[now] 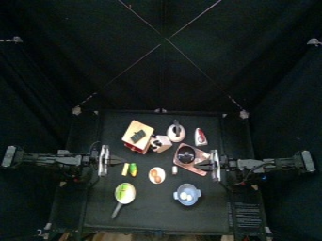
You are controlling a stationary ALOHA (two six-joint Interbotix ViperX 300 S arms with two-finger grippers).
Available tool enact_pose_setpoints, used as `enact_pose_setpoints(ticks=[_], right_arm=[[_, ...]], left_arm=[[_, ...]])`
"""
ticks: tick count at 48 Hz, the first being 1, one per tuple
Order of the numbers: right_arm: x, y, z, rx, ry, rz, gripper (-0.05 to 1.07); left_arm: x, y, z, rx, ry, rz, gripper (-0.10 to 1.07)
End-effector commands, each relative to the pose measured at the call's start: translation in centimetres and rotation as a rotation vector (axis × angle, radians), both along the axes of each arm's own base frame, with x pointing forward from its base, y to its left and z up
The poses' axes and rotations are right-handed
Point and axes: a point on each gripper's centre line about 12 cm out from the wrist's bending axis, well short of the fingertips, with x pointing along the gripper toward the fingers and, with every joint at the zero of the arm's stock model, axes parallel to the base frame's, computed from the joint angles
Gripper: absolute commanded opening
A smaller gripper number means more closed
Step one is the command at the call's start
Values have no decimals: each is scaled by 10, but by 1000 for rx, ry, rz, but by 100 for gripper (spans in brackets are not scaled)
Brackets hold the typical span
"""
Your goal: Grab rice
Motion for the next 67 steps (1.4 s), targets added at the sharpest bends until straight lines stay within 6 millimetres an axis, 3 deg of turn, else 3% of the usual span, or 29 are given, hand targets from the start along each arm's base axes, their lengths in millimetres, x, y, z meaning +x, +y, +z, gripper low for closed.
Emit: enact_pose_setpoints(ticks=[1, 9, 22, 31, 43, 52, 59, 67], right_arm=[[6, -1, 1, -9, 11, -6, 5], [19, -3, -2, 26, 52, -14, 2], [52, -7, -20, 72, 171, -33, 2], [69, -8, -34, 102, 239, -46, 2], [82, -9, -49, 105, 302, -51, 3], [85, -9, -61, 107, 359, -53, 4], [86, -10, -68, 128, 403, -62, 13], [90, -11, -72, 200, 442, -86, 38]], left_arm=[[4, 0, 15, 5, -55, 2, -7], [7, -3, 22, 13, -83, -15, -2], [30, -5, -7, 14, 50, -24, 0], [37, -5, -40, 3, 167, -22, 0], [39, -3, -50, -70, 240, 3, 3], [37, -1, -58, -131, 283, 25, 12], [33, -1, -65, -122, 292, 27, 21], [29, -1, -71, -88, 262, 20, 32]])
